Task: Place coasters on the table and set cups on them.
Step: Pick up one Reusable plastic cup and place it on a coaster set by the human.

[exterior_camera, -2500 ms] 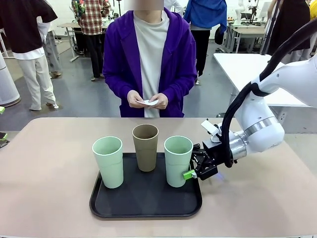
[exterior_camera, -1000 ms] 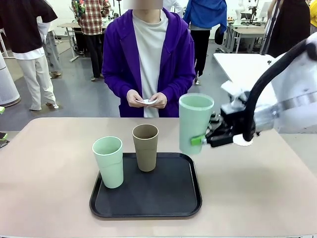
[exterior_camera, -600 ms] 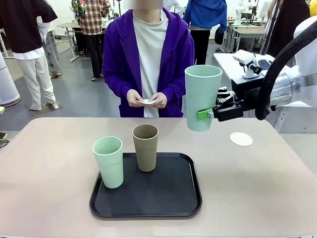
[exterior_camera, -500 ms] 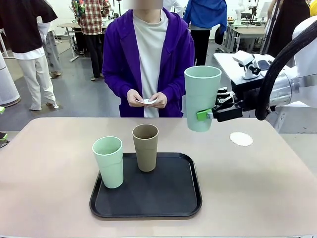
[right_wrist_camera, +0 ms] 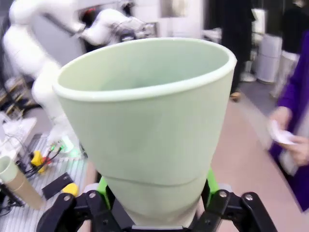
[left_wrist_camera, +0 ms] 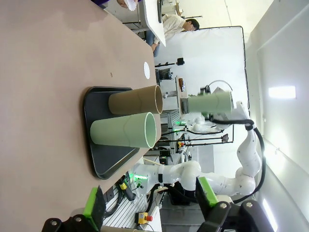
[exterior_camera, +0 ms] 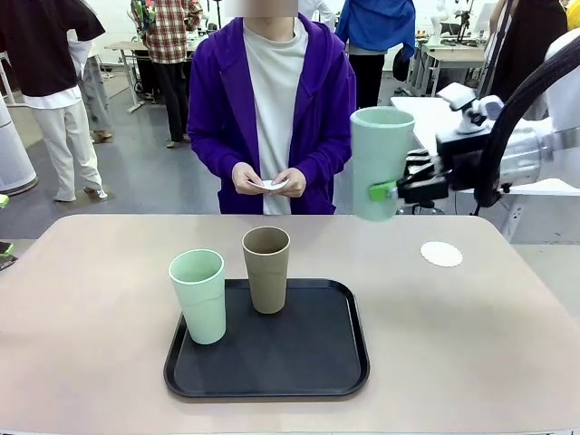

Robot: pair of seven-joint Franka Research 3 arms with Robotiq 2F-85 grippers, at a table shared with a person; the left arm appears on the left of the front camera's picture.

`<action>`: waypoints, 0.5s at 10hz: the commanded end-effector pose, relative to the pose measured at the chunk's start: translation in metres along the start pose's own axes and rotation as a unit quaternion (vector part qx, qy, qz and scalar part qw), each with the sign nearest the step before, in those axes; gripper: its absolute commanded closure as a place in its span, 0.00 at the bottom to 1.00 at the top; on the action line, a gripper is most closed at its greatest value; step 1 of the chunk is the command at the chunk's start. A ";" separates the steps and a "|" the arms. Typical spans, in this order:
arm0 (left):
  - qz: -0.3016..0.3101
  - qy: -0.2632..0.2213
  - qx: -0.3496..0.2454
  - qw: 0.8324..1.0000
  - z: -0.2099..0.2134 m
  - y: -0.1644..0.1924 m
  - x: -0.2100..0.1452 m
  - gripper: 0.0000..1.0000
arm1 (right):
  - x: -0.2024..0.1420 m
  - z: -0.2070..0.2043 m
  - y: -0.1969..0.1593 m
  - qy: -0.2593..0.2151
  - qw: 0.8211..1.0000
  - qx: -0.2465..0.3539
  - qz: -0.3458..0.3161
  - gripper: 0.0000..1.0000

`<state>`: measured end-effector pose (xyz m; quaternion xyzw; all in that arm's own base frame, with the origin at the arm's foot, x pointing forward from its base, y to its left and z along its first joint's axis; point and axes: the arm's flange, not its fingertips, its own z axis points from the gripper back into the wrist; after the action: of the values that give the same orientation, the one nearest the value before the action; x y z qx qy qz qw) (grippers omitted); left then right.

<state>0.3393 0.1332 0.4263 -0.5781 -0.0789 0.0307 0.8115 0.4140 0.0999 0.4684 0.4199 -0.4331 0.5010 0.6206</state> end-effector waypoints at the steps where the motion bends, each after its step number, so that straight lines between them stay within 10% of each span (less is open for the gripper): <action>1: -0.002 -0.002 -0.007 1.000 0.001 -0.002 -0.001 0.00 | 0.003 0.039 -0.078 -0.065 0.994 -0.091 -0.011 0.17; 5: -0.002 -0.002 -0.007 1.000 0.001 -0.002 -0.001 0.00 | 0.006 0.117 -0.172 -0.084 0.974 -0.205 -0.042 0.17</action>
<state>0.3394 0.1330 0.4263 -0.5781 -0.0788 0.0305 0.8116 0.5596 -0.0449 0.4883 0.3514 -0.5530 0.3483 0.6703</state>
